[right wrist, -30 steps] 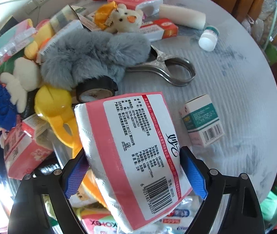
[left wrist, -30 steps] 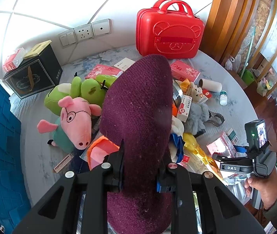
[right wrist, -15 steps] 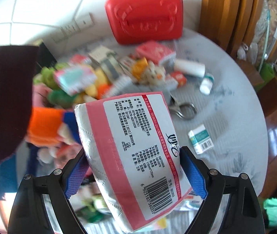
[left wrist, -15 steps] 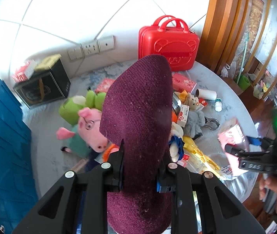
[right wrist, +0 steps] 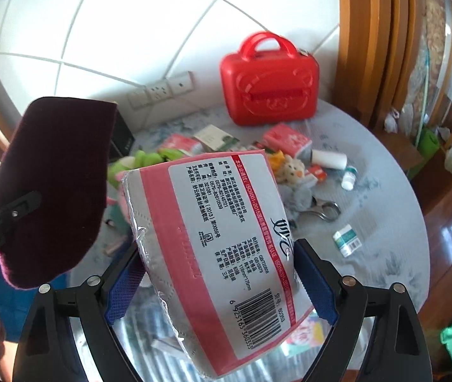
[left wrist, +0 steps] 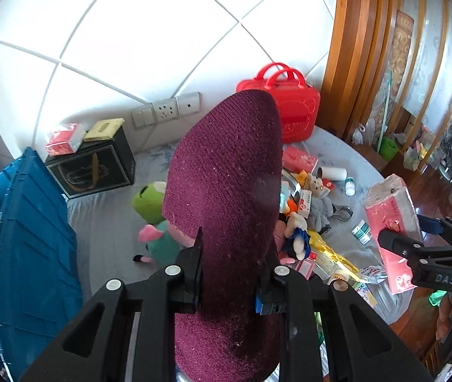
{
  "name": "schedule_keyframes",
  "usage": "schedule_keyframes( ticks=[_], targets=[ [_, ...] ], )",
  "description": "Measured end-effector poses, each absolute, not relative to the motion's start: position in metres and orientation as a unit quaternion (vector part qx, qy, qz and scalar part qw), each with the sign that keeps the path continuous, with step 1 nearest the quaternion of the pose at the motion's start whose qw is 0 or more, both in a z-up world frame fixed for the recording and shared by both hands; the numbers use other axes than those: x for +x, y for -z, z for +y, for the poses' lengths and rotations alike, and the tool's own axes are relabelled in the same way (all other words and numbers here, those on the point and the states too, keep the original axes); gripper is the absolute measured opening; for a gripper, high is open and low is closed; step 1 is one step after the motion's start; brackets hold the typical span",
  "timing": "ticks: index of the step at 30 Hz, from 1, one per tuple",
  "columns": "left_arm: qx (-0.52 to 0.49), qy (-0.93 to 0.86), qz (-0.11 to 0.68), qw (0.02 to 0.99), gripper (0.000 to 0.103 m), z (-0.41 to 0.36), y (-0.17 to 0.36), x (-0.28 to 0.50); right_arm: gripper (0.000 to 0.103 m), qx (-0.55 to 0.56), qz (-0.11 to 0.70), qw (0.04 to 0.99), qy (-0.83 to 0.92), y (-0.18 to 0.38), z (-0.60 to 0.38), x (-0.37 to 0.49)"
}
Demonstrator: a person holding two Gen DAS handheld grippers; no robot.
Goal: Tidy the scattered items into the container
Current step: 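Carry the maroon hat and pink tissue pack with both grippers over the blue crate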
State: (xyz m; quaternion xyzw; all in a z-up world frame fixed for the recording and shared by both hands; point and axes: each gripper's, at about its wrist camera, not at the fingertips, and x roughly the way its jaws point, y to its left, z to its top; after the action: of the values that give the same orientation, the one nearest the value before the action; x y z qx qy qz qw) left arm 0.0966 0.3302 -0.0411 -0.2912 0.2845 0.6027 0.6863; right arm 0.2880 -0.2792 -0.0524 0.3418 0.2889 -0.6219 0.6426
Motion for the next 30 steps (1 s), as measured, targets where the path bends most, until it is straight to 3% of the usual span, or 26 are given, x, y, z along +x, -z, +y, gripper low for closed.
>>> schedule_keyframes(
  ticks=[17,30],
  targets=[
    [-0.28,-0.65,0.223,0.67,0.022,0.267,-0.006,-0.029,0.09,0.272,0.258,0.715,0.59,-0.01,-0.245,0.413],
    [-0.291,-0.682,0.185,0.645,0.022,0.223,-0.013,-0.127,0.09,0.24,0.27,0.758,0.543,-0.018,-0.236,0.526]
  ],
)
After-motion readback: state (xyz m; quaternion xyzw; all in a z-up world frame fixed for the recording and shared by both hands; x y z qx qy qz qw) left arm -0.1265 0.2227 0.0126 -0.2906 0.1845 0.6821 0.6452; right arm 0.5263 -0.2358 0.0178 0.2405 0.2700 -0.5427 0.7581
